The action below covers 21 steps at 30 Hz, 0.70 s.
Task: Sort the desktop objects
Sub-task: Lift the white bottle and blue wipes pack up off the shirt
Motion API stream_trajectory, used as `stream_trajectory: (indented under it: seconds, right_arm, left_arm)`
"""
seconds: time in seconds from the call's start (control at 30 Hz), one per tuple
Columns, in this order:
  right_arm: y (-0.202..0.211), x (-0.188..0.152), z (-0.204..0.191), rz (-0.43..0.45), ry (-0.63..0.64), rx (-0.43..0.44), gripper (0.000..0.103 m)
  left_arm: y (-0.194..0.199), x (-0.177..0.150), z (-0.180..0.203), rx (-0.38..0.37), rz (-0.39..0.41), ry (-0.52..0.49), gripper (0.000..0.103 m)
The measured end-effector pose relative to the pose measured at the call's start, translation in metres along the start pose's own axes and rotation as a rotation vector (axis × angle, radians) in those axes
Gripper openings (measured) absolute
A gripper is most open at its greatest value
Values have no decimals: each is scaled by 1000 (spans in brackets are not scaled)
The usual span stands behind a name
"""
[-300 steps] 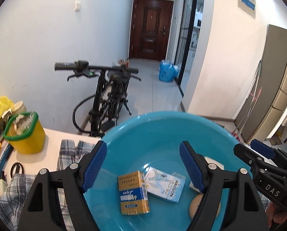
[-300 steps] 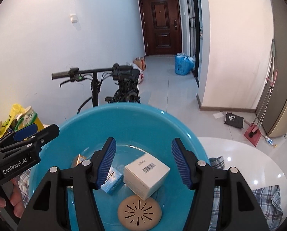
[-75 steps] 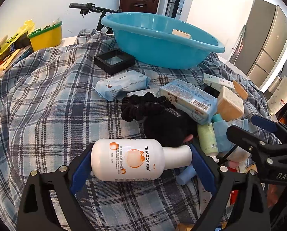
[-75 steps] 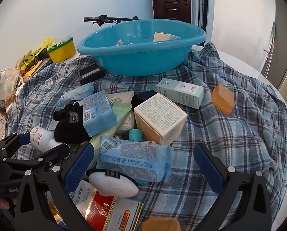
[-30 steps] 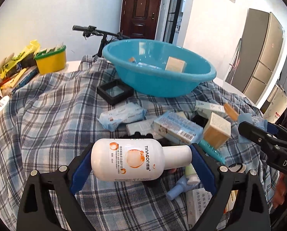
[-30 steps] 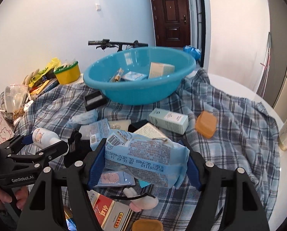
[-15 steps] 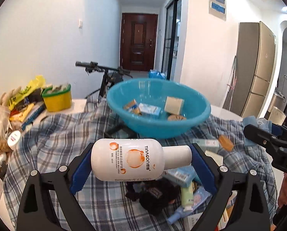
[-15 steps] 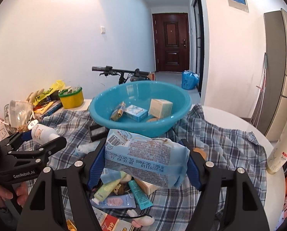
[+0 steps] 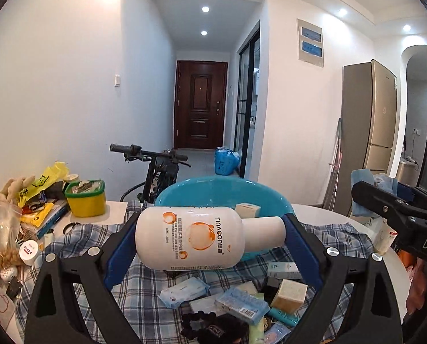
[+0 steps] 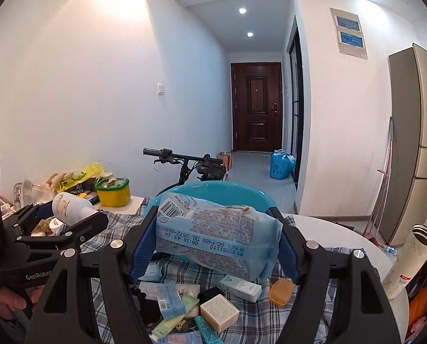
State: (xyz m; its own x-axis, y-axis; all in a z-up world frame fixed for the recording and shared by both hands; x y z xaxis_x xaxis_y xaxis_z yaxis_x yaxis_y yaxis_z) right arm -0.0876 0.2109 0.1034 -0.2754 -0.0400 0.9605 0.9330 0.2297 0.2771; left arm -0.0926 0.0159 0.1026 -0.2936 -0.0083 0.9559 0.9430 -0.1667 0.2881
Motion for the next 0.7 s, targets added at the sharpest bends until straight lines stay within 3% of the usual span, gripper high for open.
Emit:
stream_trajectory:
  seconds: [0.7]
  right_arm:
    - [44,71,-5,205,36,1,72]
  left_arm:
    - [62,83,-1,11,223,4,96]
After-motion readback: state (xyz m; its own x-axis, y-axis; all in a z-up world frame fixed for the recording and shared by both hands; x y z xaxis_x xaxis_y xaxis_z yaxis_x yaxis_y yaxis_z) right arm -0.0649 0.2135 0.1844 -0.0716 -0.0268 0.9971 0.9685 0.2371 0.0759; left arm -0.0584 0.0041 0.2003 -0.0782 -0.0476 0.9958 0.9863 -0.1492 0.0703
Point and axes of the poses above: each gripper's, at about its wrist camera, not at the fingertips, and y roughly against the way its jaws point, z to its right, x to its top, the point moved 9 cm from there along -y, roughly the way its jaws point, and after that the axes turned 1 degree about z, right-handed, at the moved point
